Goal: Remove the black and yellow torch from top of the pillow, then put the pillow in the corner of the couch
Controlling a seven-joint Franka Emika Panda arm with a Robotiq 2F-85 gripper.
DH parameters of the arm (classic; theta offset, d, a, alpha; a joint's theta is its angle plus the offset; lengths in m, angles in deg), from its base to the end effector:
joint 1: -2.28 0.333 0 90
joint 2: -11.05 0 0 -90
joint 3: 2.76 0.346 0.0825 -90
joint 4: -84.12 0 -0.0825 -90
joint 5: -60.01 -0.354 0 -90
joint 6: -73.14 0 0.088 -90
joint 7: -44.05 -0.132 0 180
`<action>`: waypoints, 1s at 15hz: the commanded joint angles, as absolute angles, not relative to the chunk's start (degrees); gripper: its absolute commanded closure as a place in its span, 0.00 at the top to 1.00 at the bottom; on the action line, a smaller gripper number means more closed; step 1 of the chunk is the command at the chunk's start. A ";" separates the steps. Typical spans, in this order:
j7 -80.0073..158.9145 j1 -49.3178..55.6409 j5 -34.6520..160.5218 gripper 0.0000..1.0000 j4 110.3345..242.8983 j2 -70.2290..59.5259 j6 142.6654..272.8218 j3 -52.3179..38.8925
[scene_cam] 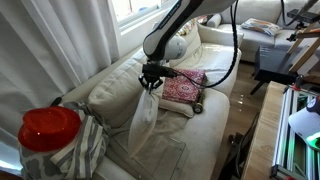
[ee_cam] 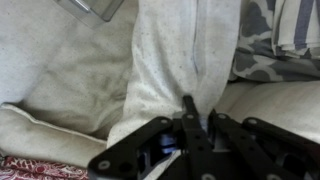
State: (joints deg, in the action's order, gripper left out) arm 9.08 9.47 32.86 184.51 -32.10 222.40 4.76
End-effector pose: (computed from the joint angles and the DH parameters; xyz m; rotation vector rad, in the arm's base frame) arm 0.6554 0.1585 0.1734 -2.5708 1.0757 0.0904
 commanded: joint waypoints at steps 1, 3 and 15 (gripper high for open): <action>-1.91 15.59 37.44 0.03 178.94 -33.33 216.07 -0.75; -6.41 17.71 39.85 0.03 175.13 -36.64 215.97 -2.07; -13.93 21.76 42.04 0.03 153.23 -58.63 239.03 -1.39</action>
